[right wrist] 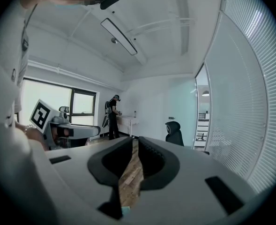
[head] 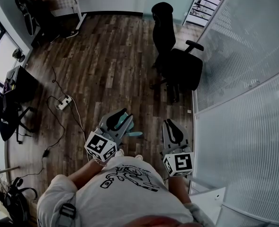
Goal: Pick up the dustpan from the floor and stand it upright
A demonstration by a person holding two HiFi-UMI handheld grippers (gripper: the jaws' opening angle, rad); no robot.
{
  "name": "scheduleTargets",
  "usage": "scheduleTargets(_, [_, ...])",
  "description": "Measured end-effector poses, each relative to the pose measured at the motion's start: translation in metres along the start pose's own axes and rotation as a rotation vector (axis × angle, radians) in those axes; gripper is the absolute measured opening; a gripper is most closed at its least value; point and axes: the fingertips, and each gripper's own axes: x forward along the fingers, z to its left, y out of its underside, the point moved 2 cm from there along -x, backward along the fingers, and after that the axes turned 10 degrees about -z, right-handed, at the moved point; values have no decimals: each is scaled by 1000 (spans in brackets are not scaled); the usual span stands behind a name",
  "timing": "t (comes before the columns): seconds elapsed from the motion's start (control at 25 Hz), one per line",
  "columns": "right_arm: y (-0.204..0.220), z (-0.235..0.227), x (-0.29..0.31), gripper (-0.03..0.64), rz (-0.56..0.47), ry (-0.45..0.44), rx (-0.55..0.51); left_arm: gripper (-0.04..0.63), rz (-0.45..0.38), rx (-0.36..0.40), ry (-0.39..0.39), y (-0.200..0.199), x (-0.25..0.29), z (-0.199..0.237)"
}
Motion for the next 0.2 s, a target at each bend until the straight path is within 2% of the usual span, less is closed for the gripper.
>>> scheduleTargets(0.2, [-4, 2, -3, 35, -6, 0, 0, 115, -3, 15, -4, -4, -5, -1])
